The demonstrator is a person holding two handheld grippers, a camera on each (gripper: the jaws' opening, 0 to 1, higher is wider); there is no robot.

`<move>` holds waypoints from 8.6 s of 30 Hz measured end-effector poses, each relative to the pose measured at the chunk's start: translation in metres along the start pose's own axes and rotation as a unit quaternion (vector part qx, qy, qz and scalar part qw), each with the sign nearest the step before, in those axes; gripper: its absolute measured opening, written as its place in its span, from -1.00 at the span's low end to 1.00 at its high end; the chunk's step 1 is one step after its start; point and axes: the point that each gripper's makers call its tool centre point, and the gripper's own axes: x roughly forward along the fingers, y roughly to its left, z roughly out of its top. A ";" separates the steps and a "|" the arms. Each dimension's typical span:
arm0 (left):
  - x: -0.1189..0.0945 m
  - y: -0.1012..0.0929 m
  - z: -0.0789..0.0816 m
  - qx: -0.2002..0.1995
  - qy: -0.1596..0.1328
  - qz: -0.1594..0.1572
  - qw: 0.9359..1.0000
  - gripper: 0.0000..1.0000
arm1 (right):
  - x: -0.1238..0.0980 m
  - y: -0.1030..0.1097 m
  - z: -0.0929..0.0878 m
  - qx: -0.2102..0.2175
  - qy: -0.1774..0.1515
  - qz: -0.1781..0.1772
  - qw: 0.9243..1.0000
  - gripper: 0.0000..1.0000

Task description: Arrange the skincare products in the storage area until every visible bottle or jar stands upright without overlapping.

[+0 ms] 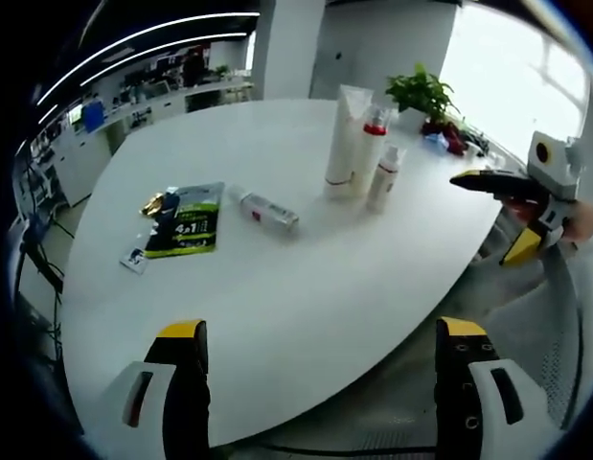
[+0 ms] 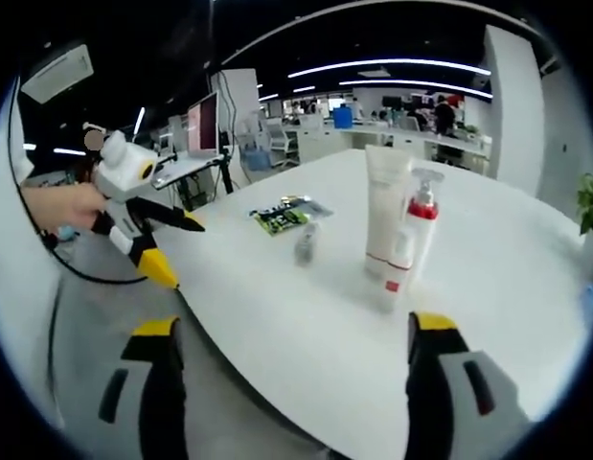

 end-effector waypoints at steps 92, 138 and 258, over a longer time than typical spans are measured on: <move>-0.003 -0.010 0.009 0.007 -0.040 -0.051 0.998 0.84 | 0.251 -0.024 0.050 0.004 0.158 -0.014 0.987 -0.20; -0.005 -0.008 0.008 -0.003 -0.039 -0.049 0.998 0.81 | 0.259 -0.026 0.037 0.018 0.189 -0.024 0.982 -0.60; -0.090 -0.114 0.160 -0.064 -0.228 -0.384 0.893 -0.45 | -0.029 0.096 0.134 0.243 -0.234 0.401 0.852 -0.61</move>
